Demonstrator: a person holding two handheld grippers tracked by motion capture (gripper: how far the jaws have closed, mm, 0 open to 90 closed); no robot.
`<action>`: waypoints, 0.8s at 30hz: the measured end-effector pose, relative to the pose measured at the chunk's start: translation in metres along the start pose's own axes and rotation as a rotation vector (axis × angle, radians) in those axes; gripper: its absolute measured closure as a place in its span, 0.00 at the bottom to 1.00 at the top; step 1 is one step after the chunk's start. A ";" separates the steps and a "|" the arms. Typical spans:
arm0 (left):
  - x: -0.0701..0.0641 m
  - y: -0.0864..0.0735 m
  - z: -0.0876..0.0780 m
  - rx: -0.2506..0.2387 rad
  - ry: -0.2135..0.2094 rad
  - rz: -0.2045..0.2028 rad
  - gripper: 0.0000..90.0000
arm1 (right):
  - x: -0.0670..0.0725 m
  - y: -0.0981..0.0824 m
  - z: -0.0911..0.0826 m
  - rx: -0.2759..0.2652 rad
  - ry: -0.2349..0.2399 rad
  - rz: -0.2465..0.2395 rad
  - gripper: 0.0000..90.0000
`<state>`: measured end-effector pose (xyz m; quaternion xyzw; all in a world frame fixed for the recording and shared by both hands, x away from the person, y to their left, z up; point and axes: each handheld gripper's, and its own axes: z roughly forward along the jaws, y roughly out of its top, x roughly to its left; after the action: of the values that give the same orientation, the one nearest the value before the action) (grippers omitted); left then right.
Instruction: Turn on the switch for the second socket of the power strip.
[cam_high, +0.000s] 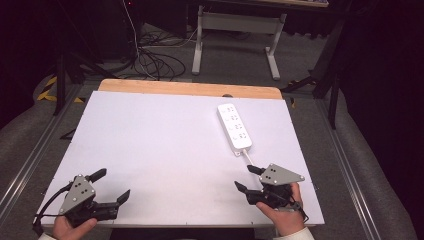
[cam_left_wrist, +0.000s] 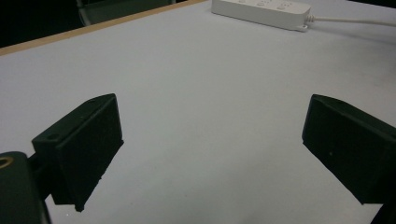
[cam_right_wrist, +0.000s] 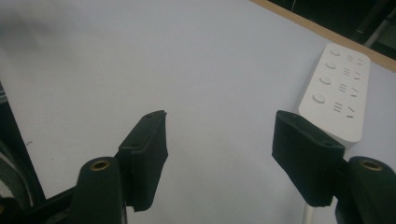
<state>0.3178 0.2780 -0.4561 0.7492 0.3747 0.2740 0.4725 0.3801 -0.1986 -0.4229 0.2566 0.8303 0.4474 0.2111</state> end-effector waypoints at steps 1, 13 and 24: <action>0.000 0.000 0.000 0.000 0.000 0.000 0.06 | -0.001 0.001 0.000 -0.001 0.002 0.003 0.40; -0.001 0.000 0.002 0.007 -0.001 -0.002 0.06 | -0.012 0.018 -0.002 -0.003 0.007 -0.007 0.41; -0.001 0.000 0.003 0.011 0.002 0.001 0.06 | -0.023 0.030 -0.007 -0.014 0.002 -0.002 0.42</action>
<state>0.3192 0.2759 -0.4576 0.7516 0.3762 0.2728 0.4682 0.4015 -0.2032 -0.3914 0.2538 0.8275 0.4533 0.2128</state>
